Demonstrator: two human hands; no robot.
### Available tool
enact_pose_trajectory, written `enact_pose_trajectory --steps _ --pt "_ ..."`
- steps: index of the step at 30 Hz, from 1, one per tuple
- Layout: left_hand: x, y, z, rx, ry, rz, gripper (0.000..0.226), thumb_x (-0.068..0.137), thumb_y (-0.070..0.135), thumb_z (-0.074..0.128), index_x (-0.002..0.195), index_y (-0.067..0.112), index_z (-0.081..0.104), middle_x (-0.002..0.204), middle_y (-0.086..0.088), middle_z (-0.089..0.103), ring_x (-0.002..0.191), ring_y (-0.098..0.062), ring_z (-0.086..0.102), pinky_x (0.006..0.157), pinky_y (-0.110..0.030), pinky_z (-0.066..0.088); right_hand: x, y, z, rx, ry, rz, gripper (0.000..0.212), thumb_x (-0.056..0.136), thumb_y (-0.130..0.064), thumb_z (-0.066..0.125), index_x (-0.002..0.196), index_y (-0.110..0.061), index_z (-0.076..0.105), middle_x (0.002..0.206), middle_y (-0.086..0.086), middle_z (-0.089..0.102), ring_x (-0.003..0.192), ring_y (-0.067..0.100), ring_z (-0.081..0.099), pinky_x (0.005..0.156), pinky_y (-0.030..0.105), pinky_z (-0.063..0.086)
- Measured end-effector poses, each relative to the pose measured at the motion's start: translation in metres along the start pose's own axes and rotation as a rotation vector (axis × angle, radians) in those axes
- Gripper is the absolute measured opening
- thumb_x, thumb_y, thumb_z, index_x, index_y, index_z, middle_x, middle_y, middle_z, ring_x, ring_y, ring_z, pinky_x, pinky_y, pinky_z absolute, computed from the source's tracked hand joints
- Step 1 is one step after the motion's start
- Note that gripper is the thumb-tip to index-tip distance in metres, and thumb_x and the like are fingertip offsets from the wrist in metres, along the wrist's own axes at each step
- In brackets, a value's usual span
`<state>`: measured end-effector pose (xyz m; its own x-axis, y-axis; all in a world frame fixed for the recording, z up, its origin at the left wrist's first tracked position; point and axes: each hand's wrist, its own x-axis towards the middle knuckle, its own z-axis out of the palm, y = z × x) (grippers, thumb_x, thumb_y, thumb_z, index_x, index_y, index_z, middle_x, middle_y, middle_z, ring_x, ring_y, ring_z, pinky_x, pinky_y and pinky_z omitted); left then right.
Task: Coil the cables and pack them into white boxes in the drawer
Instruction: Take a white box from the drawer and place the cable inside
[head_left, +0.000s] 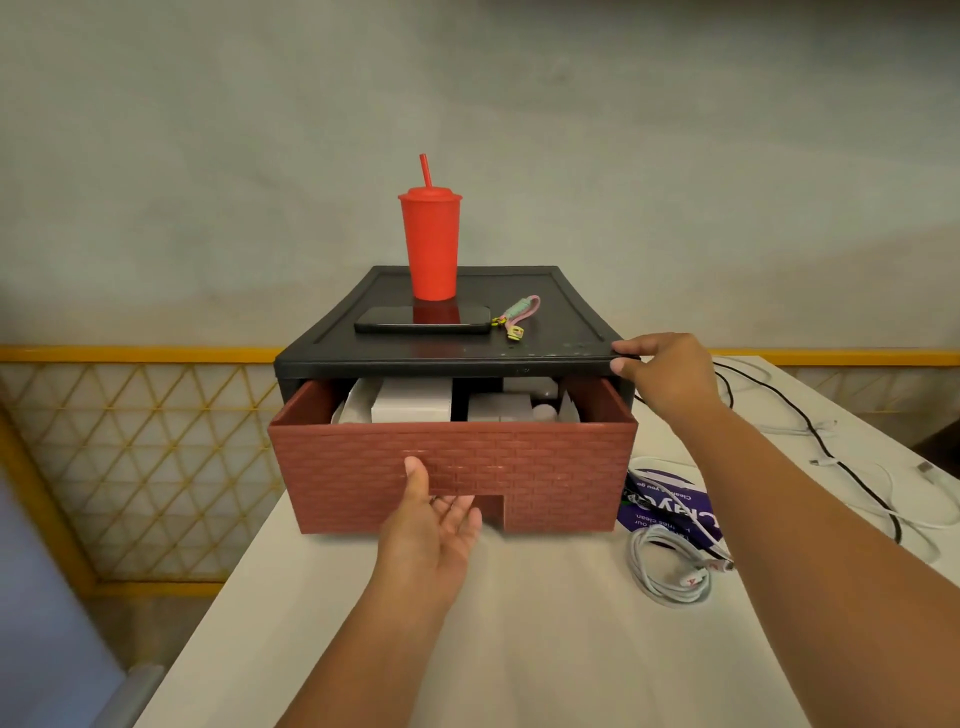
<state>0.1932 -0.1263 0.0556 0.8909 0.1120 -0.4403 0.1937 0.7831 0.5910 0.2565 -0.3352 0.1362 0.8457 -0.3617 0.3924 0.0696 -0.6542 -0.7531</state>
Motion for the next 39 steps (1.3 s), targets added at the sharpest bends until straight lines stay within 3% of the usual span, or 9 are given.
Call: enact_pose_trajectory --steps 7,11,13,19,26,29,33,36,39 --pt "-0.054 -0.006 -0.021 -0.019 0.049 -0.001 0.042 0.086 0.044 0.052 0.094 0.003 0.054 0.087 -0.009 0.057 0.086 -0.020 0.059 0.097 -0.039 0.043 0.000 -0.007 -0.006 -0.051 -0.057 0.006 0.027 0.085 -0.013 0.066 0.112 -0.011 0.068 0.119 0.011 0.064 0.109 0.025 0.058 0.089 0.026 0.040" --pt "-0.075 -0.009 -0.026 -0.041 0.072 -0.011 0.050 0.086 0.042 0.053 0.115 0.002 0.052 0.095 -0.009 0.056 0.102 -0.024 0.057 0.097 -0.039 0.042 -0.001 -0.009 -0.008 -0.056 -0.063 0.016 0.028 0.085 -0.013 0.065 0.113 -0.011 0.067 0.119 0.012 0.064 0.109 0.027 0.058 0.092 0.030 0.042" --pt "-0.084 -0.012 -0.029 -0.042 0.081 -0.015 0.045 0.085 0.042 0.054 0.105 0.002 0.055 0.090 -0.010 0.059 0.099 -0.024 0.057 0.097 -0.040 0.043 -0.001 -0.009 -0.008 -0.073 -0.068 0.016 0.028 0.086 -0.013 0.065 0.113 -0.010 0.067 0.118 0.012 0.064 0.108 0.028 0.058 0.092 0.030 0.042" --pt "-0.103 -0.019 -0.047 -0.023 0.078 -0.055 0.050 0.070 0.047 0.056 0.090 0.000 0.056 0.085 -0.014 0.064 0.083 -0.023 0.060 0.076 -0.039 0.045 -0.003 -0.010 -0.006 -0.095 -0.059 0.010 0.027 0.087 -0.015 0.064 0.113 -0.010 0.067 0.115 0.013 0.065 0.102 0.030 0.060 0.090 0.034 0.046" --pt "-0.108 -0.014 -0.056 0.033 0.042 -0.058 0.047 0.084 0.047 0.048 0.086 0.000 0.055 0.055 -0.010 0.068 0.079 -0.024 0.060 0.067 -0.037 0.045 -0.006 -0.017 -0.004 -0.296 -0.079 -0.097 0.045 0.079 -0.040 0.070 0.109 -0.007 0.066 0.113 0.010 0.067 0.105 0.029 0.059 0.084 0.032 0.045" --pt "-0.103 -0.006 -0.058 0.051 0.044 -0.050 0.050 0.084 0.047 0.047 0.090 -0.001 0.054 0.059 -0.012 0.069 0.079 -0.025 0.060 0.065 -0.040 0.045 -0.007 -0.020 -0.001 -0.409 -0.074 -0.152 0.047 0.081 -0.047 0.065 0.105 -0.007 0.067 0.107 0.011 0.068 0.098 0.029 0.060 0.077 0.033 0.047" --pt "-0.098 0.004 -0.061 0.068 0.037 -0.045 0.051 0.085 0.046 0.047 0.093 -0.004 0.054 0.085 -0.018 0.064 0.081 -0.027 0.060 0.067 -0.041 0.046 -0.006 -0.020 0.002 -0.485 -0.062 -0.166 0.046 0.082 -0.050 0.061 0.096 -0.006 0.068 0.096 0.013 0.069 0.082 0.027 0.057 0.067 0.030 0.043" --pt "-0.097 0.004 -0.063 0.068 0.009 -0.055 0.051 0.085 0.046 0.047 0.095 -0.003 0.055 0.083 -0.018 0.065 0.083 -0.027 0.060 0.068 -0.041 0.045 -0.005 -0.020 0.003 -0.486 -0.054 -0.158 0.045 0.083 -0.049 0.062 0.097 -0.006 0.067 0.097 0.013 0.069 0.086 0.029 0.060 0.067 0.029 0.042" --pt "-0.097 0.003 -0.064 0.054 0.012 -0.063 0.051 0.084 0.047 0.049 0.097 -0.002 0.055 0.079 -0.017 0.069 0.083 -0.027 0.061 0.066 -0.041 0.045 -0.005 -0.021 0.003 -0.487 -0.050 -0.140 0.043 0.083 -0.048 0.063 0.096 -0.006 0.066 0.091 0.013 0.067 0.077 0.026 0.054 0.065 0.028 0.042"
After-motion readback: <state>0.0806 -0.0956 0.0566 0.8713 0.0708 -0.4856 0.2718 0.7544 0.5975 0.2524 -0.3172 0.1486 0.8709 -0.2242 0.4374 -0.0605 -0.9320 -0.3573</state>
